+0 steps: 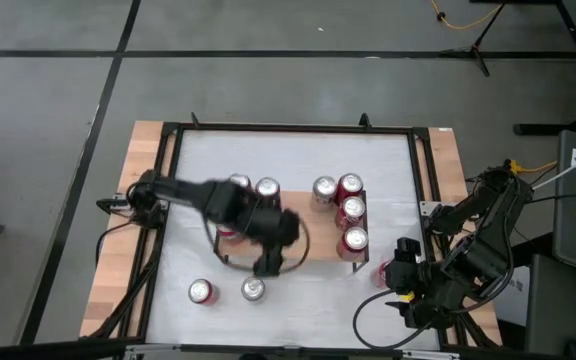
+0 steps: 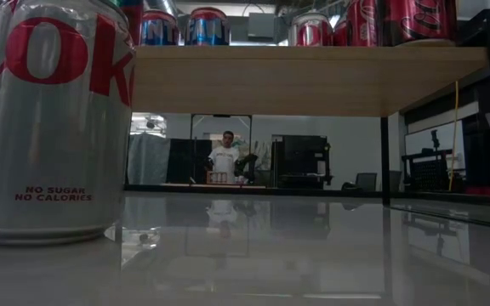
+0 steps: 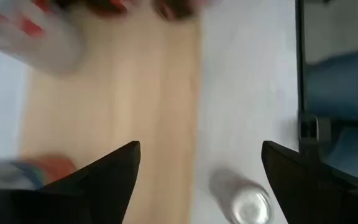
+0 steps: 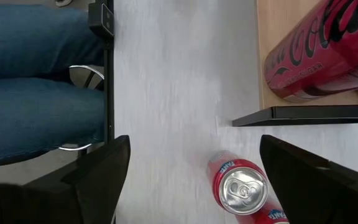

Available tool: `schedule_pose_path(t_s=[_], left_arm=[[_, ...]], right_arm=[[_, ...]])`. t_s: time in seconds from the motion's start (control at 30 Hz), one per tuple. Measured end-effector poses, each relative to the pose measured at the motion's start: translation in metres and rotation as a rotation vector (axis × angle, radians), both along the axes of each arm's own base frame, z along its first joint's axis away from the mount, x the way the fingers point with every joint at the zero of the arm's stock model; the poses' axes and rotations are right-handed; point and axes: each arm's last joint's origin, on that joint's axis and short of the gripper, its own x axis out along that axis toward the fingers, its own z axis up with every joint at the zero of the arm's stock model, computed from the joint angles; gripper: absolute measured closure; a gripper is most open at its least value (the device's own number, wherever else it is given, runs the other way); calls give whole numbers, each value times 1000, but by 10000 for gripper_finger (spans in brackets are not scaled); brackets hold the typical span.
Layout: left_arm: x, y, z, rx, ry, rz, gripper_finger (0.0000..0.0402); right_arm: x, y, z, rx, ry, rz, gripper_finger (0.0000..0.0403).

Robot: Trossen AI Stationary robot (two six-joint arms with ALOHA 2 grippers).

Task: Place canned beverage on shelf
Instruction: Put the silver soda can on the shelf

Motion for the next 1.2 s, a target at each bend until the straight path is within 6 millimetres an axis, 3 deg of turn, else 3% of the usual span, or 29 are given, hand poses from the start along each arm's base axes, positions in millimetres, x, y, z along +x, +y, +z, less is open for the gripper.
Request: schedule_pose_path(t_s=[0.23,0.5,0.83,1.2], left_arm=[[-17,-58,-24,93,42,-3,76],[-32,-94,-63,100,121,105,76],[-40,-120,-107,75,177,97,76],[-44,-116,-139,96,253,146,76]], right_arm=[[0,0,0,0,0,0,56],[0,0,0,0,-1,0,56],[0,0,0,0,-1,0,56],[0,0,0,-1,-1,-1,56]])
